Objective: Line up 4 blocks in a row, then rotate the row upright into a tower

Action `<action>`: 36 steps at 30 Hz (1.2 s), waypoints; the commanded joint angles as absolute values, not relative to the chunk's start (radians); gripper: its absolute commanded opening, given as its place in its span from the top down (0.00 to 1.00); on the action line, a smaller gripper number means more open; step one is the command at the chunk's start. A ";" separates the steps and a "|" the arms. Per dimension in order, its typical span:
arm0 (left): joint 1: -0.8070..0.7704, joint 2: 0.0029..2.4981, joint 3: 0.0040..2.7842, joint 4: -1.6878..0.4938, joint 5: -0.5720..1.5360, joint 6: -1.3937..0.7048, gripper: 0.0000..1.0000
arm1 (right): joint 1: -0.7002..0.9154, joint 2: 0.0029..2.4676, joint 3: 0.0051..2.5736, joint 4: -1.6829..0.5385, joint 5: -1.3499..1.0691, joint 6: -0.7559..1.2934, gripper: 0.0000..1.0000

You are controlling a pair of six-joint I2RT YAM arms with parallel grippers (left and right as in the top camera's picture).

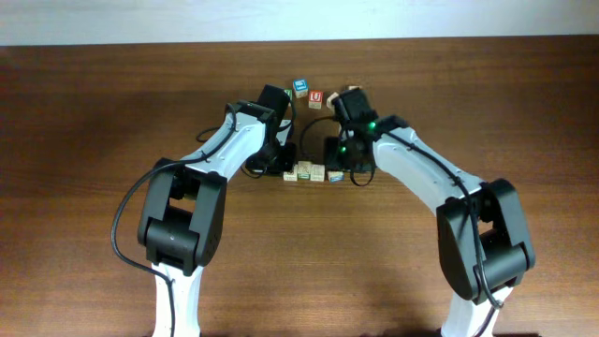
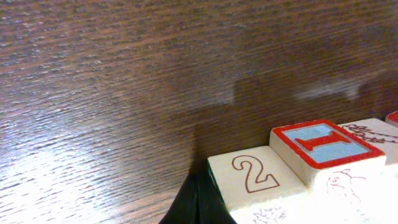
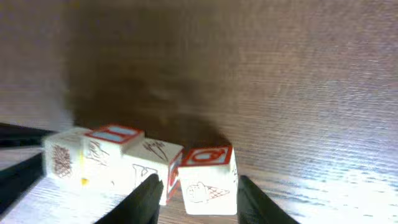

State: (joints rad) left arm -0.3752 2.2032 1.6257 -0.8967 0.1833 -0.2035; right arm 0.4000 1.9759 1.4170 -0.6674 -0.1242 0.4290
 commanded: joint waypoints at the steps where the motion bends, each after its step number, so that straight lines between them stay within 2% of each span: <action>1: -0.383 2.210 1.618 -0.897 0.184 -0.212 0.99 | 0.372 1.972 1.440 -0.699 -0.102 0.455 0.72; 5: -0.382 2.210 1.618 -0.898 0.175 -0.212 0.99 | 0.365 1.990 1.413 -0.719 -0.048 0.488 0.85; 9: -0.383 2.210 1.618 -0.898 0.175 -0.213 0.99 | 0.367 2.040 1.402 -0.711 -0.105 0.488 0.87; 19: -0.384 2.210 1.618 -0.898 0.175 -0.212 0.99 | 0.398 2.044 1.402 -0.673 -0.142 0.472 0.85; 21: -0.382 2.210 1.618 -0.897 0.168 -0.212 0.99 | 0.392 2.044 1.414 -0.682 -0.134 0.422 0.73; 23: -0.370 2.210 1.620 -0.898 0.148 -0.212 0.99 | 0.376 2.043 1.460 -0.730 -0.112 0.385 0.71; 29: -0.308 2.210 1.622 -0.905 0.153 -0.213 0.90 | 0.386 2.043 1.579 -0.714 -0.101 0.345 0.70; 34: -0.259 2.210 1.630 -0.901 0.160 -0.220 0.83 | 0.448 2.083 1.579 -0.557 -0.103 0.399 0.71; 36: -0.231 2.210 1.639 -0.898 0.160 -0.221 0.83 | 0.485 2.121 1.579 -0.477 -0.104 0.437 0.76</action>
State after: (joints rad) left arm -0.2676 2.2032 1.6287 -0.8993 0.1825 -0.2077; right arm 0.4503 2.0743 1.5681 -0.5095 -0.1059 0.3943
